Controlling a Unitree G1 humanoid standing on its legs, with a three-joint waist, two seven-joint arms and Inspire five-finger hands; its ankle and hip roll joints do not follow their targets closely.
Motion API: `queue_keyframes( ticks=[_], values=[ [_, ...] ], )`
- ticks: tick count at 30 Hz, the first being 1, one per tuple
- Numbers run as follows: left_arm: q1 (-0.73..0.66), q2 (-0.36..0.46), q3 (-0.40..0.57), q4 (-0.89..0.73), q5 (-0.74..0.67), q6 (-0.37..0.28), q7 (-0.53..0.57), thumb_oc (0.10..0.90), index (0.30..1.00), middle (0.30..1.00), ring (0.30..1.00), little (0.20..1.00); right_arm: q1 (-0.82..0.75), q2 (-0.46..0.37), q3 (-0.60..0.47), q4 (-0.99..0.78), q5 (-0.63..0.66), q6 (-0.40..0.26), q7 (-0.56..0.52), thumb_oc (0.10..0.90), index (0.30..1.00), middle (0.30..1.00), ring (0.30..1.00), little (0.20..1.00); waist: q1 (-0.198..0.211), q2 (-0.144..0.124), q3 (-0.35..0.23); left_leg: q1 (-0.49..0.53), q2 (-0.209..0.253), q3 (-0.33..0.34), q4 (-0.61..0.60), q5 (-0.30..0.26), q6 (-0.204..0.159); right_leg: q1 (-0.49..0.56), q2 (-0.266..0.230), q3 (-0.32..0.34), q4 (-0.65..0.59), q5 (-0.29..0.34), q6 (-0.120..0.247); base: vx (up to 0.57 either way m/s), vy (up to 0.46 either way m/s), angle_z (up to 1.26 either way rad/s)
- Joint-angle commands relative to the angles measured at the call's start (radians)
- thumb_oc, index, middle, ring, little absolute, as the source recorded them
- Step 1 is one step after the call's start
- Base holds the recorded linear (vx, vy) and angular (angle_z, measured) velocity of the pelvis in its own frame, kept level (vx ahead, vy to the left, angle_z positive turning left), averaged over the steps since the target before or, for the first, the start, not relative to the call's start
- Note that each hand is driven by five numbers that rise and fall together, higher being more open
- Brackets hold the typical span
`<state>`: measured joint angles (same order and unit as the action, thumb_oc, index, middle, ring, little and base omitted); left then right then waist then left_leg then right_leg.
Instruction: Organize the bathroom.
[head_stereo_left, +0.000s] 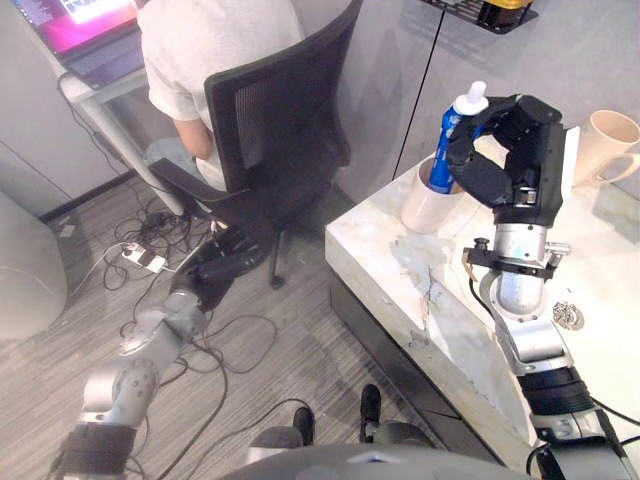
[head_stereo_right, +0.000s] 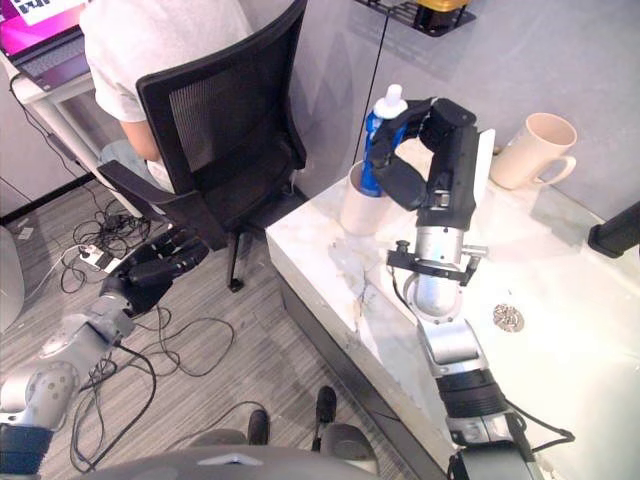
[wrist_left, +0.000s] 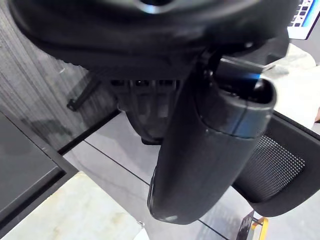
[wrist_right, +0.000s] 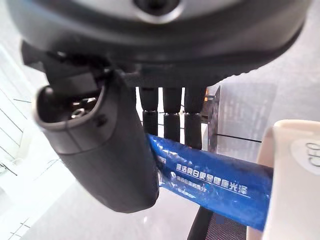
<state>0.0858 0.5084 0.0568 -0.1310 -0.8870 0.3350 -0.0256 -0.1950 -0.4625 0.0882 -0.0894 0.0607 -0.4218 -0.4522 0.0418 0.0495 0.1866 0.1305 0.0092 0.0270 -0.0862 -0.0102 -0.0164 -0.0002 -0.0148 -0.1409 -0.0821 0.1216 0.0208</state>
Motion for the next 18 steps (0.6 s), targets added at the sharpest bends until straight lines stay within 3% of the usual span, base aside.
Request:
queue_keyframes(
  ticks=[1,11,18],
  values=[
    [-0.015,0.014,0.081,-0.072,0.024,-0.089,-0.025,0.8,0.9,0.9,0.9,0.9,-0.032,-0.009,-0.006,-0.109,0.019,-0.123,-0.006,0.8,0.9,0.9,0.9,0.9,-0.033,-0.022,-0.121,-0.004,-0.064,0.1,-0.001,-0.03,0.051,0.081,0.003,0.007,0.007,-0.097,0.097,0.0,0.0,0.0],
    [-0.002,0.007,0.091,-0.085,0.023,-0.088,-0.011,0.8,0.9,0.9,0.9,0.9,0.019,-0.012,-0.02,-0.123,0.01,-0.049,-0.007,0.8,0.9,0.9,0.9,0.9,-0.048,-0.021,-0.116,-0.001,-0.064,0.109,-0.001,-0.032,0.053,0.075,0.004,0.017,0.019,-0.102,0.099,-0.01,0.004,-0.02],
    [0.001,0.002,0.092,-0.091,0.025,-0.093,-0.002,0.8,0.9,0.9,0.9,0.9,0.04,-0.009,-0.023,-0.123,0.025,-0.033,-0.008,0.8,0.9,0.9,0.9,0.9,-0.057,-0.02,-0.112,-0.001,-0.064,0.115,-0.001,-0.032,0.054,0.072,0.003,0.019,0.022,-0.101,0.102,-0.03,0.016,-0.03]
  ],
)
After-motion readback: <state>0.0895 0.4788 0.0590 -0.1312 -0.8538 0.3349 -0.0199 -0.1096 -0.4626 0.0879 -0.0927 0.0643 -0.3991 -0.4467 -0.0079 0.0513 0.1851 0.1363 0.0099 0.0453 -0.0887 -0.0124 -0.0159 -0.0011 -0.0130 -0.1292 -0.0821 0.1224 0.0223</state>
